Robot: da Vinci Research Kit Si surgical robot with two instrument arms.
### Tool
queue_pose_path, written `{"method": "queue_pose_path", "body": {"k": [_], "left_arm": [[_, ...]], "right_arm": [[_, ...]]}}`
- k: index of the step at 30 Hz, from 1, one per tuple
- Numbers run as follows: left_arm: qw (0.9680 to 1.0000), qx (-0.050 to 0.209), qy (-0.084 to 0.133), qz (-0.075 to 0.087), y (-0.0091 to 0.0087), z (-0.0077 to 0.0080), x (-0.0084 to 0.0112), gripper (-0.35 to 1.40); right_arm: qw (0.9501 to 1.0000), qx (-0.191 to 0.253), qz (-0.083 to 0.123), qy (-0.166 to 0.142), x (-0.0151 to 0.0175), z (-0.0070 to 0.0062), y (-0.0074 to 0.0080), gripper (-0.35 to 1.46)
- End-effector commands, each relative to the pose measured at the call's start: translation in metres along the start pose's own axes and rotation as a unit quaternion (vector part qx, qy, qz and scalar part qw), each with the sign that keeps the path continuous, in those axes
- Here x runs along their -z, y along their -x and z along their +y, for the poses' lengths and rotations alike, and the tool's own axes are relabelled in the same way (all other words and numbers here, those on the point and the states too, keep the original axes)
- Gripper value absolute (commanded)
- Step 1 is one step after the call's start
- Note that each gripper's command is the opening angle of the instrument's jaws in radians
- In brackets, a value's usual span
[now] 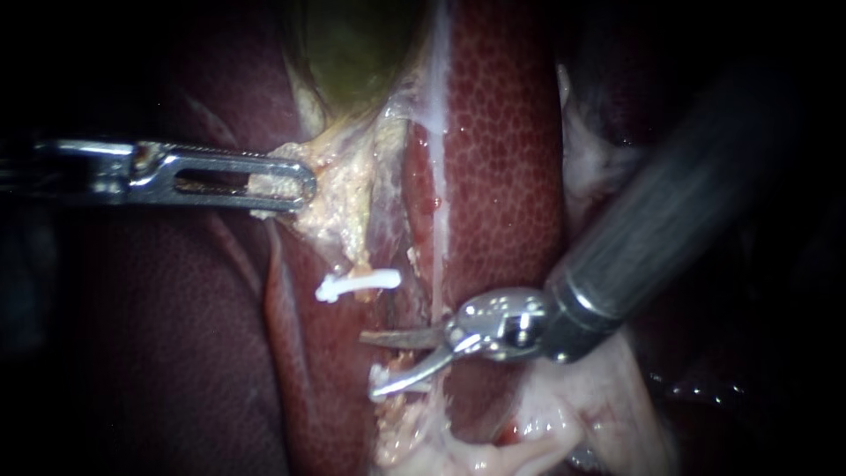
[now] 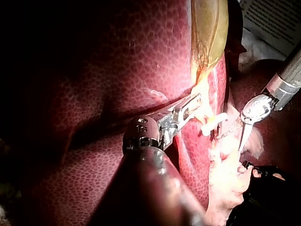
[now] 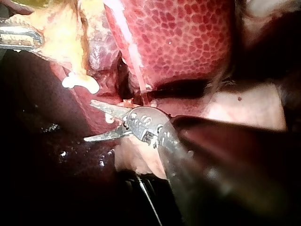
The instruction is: Go back from the cut left tube
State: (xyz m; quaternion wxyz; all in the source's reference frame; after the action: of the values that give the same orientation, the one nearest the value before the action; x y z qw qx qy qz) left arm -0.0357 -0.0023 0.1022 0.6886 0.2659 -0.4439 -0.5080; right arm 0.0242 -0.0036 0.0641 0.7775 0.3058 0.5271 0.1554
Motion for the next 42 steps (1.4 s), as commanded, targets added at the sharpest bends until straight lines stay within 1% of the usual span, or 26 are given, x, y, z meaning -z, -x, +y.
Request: {"method": "queue_pose_path", "body": {"k": [1, 5, 9, 11, 16, 20, 24, 26, 28, 31, 32, 36, 38, 42], "left_arm": [[1.0000, 0.000, 0.000, 0.000, 0.0000, 0.0000, 0.0000, -0.27], [1.0000, 0.000, 0.000, 0.000, 0.0000, 0.0000, 0.0000, -0.27], [1.0000, 0.000, 0.000, 0.000, 0.0000, 0.0000, 0.0000, -0.27], [1.0000, 0.000, 0.000, 0.000, 0.0000, 0.0000, 0.0000, -0.27], [1.0000, 0.000, 0.000, 0.000, 0.0000, 0.0000, -0.0001, -0.27], [1.0000, 0.000, 0.000, 0.000, -0.0001, 0.0001, -0.0003, -0.27], [1.0000, -0.002, 0.003, -0.002, -0.0007, 0.0004, -0.0012, -0.27], [1.0000, -0.004, 0.006, -0.005, -0.0013, 0.0007, -0.0020, -0.27], [1.0000, -0.006, 0.003, -0.005, -0.0018, 0.0010, -0.0029, -0.27], [1.0000, -0.008, 0.002, 0.000, -0.0025, 0.0013, -0.0045, -0.25], [0.9999, -0.009, 0.001, 0.004, -0.0028, 0.0013, -0.0052, -0.25], [0.9999, -0.012, -0.002, 0.011, -0.0036, 0.0012, -0.0071, -0.25], [0.9998, -0.014, -0.004, 0.013, -0.0039, 0.0012, -0.0078, -0.25], [0.9998, -0.015, -0.004, 0.015, -0.0039, 0.0011, -0.0082, -0.25]], "right_arm": [[1.0000, 0.002, 0.000, 0.007, 0.0013, 0.0001, -0.0005, 1.45], [0.9995, 0.015, 0.002, 0.028, 0.0053, 0.0005, -0.0018, 1.45], [0.9983, 0.027, 0.012, 0.050, 0.0092, 0.0006, -0.0037, 1.45], [0.9976, 0.033, 0.018, 0.058, 0.0106, 0.0004, -0.0046, 1.45], [0.9956, 0.050, 0.024, 0.076, 0.0137, -0.0007, -0.0069, 1.45], [0.9943, 0.057, 0.030, 0.085, 0.0154, -0.0014, -0.0079, 1.45], [0.9936, 0.059, 0.034, 0.090, 0.0161, -0.0016, -0.0084, 1.45], [0.9936, 0.059, 0.034, 0.090, 0.0160, -0.0016, -0.0085, 1.45], [0.9935, 0.059, 0.034, 0.092, 0.0159, -0.0016, -0.0084, 1.45], [0.9934, 0.059, 0.034, 0.092, 0.0158, -0.0016, -0.0084, 1.45], [0.9934, 0.058, 0.034, 0.092, 0.0158, -0.0016, -0.0084, 1.45], [0.9934, 0.059, 0.034, 0.093, 0.0156, -0.0016, -0.0084, 1.45], [0.9933, 0.059, 0.034, 0.093, 0.0155, -0.0016, -0.0084, 1.45], [0.9933, 0.058, 0.034, 0.094, 0.0154, -0.0016, -0.0085, 1.43]]}}
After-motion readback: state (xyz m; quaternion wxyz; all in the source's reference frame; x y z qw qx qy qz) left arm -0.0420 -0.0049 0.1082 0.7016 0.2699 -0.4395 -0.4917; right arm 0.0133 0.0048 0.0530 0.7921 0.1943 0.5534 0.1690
